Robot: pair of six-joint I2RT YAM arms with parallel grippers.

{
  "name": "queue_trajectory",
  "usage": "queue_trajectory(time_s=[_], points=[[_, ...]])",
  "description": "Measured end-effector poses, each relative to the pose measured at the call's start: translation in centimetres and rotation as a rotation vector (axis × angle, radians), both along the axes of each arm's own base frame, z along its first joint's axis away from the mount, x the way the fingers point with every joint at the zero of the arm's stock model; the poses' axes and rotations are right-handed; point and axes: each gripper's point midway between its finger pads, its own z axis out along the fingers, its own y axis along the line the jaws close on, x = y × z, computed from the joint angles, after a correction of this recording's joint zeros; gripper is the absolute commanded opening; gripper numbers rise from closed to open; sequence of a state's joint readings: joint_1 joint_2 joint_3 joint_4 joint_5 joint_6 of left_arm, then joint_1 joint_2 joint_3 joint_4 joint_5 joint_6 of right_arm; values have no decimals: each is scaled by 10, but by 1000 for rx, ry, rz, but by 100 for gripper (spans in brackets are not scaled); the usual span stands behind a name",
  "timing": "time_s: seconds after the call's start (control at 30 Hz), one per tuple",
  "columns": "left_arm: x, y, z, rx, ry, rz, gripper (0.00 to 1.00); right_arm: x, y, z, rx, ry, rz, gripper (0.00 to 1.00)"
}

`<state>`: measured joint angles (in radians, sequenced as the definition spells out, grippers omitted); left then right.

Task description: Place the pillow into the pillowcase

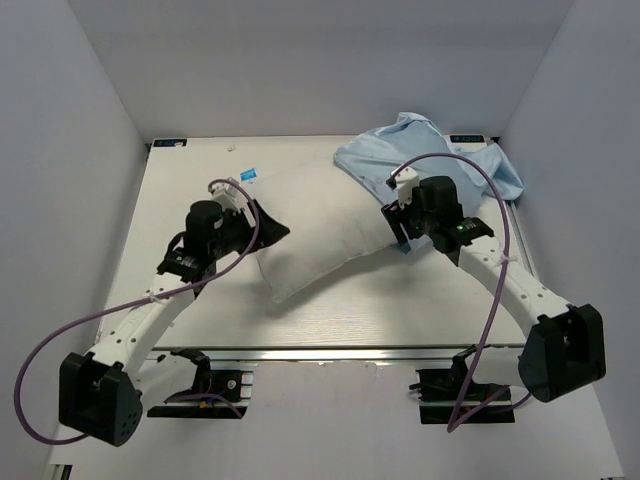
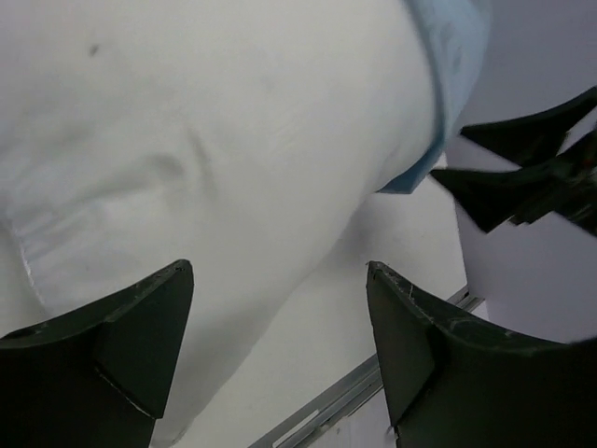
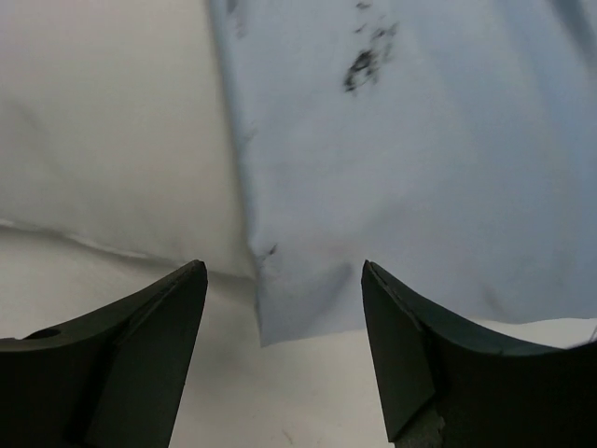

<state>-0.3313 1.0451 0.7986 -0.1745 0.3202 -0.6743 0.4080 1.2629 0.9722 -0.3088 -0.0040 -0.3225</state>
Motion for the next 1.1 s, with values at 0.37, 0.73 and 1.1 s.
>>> queue_trajectory(time_s=[0.37,0.73,1.1], points=[[-15,-9,-125,106,312,-19,75,31,-10,-24,-83,-21,-103,20],[7,-51,-122,-61,262,-155,21,30,46,16,-1,-15,35,0],[64,-100,-22,-213,21,-316,19,46,163,52,56,33,222,0]])
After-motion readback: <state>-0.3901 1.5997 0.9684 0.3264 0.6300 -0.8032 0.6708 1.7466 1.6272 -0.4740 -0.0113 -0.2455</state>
